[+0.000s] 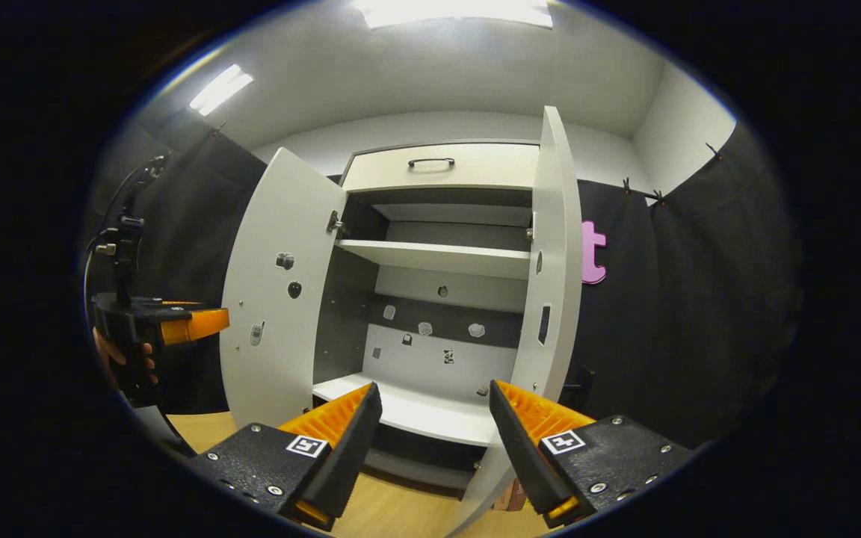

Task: Open the right door of the double-door shoe cabinet with the right hand, and open the left door with the left hand.

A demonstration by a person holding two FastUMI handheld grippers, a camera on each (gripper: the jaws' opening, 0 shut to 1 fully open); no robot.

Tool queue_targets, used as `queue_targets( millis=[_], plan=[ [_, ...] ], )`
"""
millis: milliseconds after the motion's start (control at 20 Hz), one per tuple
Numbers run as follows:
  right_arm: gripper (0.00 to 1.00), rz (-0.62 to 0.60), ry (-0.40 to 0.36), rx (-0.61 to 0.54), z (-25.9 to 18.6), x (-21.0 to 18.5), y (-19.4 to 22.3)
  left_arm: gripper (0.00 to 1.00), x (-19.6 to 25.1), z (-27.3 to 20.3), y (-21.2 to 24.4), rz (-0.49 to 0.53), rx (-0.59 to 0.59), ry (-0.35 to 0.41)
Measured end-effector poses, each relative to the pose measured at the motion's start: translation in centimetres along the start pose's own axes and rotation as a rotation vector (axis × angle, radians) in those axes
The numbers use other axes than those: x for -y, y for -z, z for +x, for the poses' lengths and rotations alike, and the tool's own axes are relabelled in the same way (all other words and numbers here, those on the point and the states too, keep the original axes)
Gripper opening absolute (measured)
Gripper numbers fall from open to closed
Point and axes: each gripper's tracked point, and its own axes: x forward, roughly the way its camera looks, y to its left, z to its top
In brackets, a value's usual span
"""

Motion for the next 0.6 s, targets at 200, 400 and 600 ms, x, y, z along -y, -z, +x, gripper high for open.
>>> queue_targets(
  millis=[200, 400, 600],
  plan=[
    [0.93, 0.017, 0.059, 0.005, -1.2, -0.1, 0.0, 0.87, 0.8, 0.3, -0.8, 0.042, 0.021, 0.085],
    [0.93, 0.018, 0.133, -0.017, -1.1, -1.2, 0.1, 0.96, 1.0, 1.1, -1.1, 0.022, 0.02, 0.151],
    [0.93, 0.025, 0.174, -0.006, -0.5, -3.1, -0.9, 0.96, 0.3, 1.5, -1.5, 0.022, 0.036, 0.186]
  ],
)
